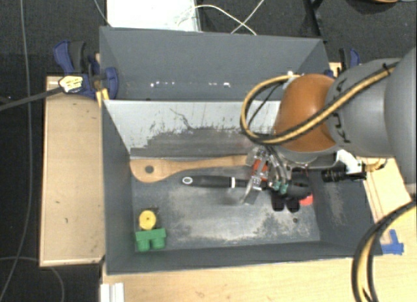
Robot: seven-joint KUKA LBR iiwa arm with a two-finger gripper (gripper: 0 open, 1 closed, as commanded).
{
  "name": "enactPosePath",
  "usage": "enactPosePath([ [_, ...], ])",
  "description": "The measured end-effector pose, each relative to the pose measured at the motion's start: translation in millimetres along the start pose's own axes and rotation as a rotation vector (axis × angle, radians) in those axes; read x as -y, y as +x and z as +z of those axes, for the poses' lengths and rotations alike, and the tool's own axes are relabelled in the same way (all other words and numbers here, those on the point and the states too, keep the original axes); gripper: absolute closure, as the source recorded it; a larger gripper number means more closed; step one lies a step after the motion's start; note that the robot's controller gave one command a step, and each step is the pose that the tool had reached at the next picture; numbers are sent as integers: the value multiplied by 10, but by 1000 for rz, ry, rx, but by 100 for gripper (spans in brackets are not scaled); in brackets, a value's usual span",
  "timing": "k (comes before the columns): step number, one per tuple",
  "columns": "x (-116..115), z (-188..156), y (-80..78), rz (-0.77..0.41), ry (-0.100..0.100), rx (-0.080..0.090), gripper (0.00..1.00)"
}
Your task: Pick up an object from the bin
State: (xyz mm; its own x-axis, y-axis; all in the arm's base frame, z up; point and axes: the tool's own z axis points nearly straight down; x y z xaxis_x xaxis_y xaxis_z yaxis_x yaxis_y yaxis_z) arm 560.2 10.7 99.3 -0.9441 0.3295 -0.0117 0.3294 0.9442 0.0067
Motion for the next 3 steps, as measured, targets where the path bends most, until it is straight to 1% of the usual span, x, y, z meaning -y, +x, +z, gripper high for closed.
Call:
enactPosePath([
  [1,-16,47,7,13,-1,2,0],
  [2,365,285,2,-152,-1,2,100],
  [3,364,285,3,-150,-1,2,100],
])
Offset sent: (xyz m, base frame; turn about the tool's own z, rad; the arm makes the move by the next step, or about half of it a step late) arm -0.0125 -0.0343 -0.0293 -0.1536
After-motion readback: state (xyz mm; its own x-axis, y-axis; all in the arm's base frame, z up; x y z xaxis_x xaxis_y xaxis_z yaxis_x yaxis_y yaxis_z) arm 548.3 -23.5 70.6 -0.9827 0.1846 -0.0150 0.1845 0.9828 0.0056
